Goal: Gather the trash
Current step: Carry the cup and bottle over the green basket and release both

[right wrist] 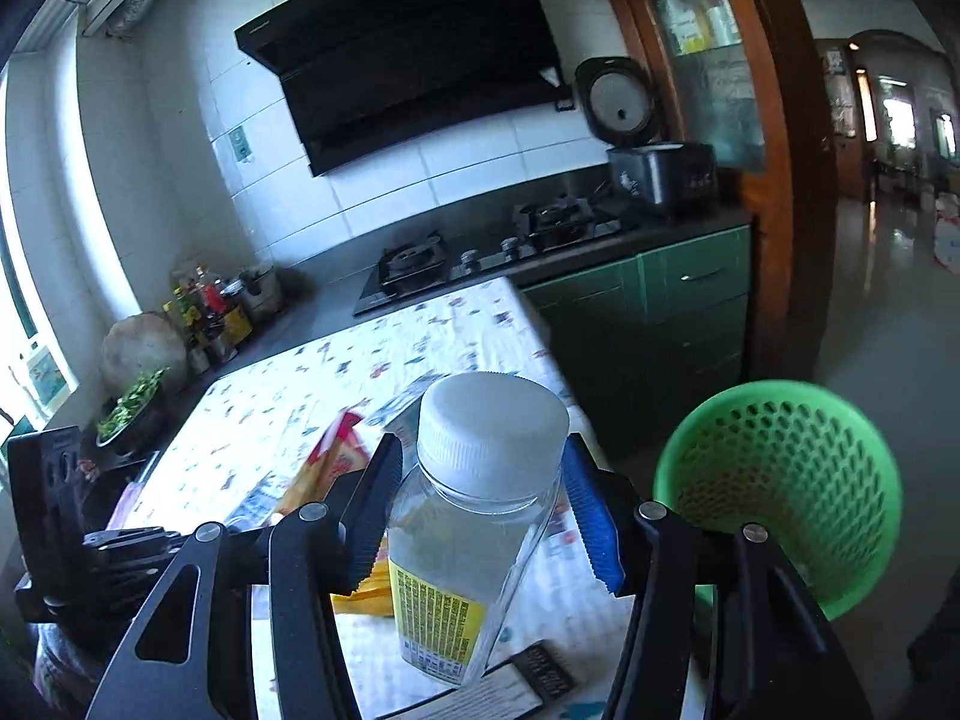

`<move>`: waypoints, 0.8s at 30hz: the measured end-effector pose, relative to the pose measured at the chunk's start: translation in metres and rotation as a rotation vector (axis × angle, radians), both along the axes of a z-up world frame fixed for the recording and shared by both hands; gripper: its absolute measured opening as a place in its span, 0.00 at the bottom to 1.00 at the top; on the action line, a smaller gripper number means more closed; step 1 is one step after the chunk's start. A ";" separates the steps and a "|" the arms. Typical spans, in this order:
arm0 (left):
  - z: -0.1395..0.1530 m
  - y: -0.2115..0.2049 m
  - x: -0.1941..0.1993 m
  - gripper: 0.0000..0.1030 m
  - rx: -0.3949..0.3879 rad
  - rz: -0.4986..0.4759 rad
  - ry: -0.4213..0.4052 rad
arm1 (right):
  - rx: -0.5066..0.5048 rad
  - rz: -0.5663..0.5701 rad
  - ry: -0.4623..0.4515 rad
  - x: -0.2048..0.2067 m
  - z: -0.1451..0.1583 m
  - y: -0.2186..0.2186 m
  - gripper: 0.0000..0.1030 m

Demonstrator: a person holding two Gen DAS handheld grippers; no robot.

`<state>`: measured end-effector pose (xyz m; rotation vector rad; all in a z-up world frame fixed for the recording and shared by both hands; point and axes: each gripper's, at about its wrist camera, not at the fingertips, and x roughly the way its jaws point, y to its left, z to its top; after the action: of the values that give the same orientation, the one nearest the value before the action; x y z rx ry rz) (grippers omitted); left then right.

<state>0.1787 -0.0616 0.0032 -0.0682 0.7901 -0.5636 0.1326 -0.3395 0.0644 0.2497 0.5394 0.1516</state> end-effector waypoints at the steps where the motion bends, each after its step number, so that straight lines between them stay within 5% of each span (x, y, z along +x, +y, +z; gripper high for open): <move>1: 0.001 -0.004 0.002 0.03 -0.004 -0.010 0.002 | -0.014 -0.019 -0.003 0.001 0.002 -0.008 0.52; 11: 0.016 -0.063 0.024 0.03 -0.027 -0.098 0.008 | -0.148 -0.215 0.052 0.023 -0.015 -0.096 0.52; 24: 0.024 -0.152 0.056 0.03 -0.010 -0.196 0.021 | -0.122 -0.310 0.176 0.058 -0.100 -0.184 0.52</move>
<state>0.2347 -0.2136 0.0275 -0.0055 0.8193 -0.7536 0.1902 -0.5237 -0.0356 0.2258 0.6751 -0.2051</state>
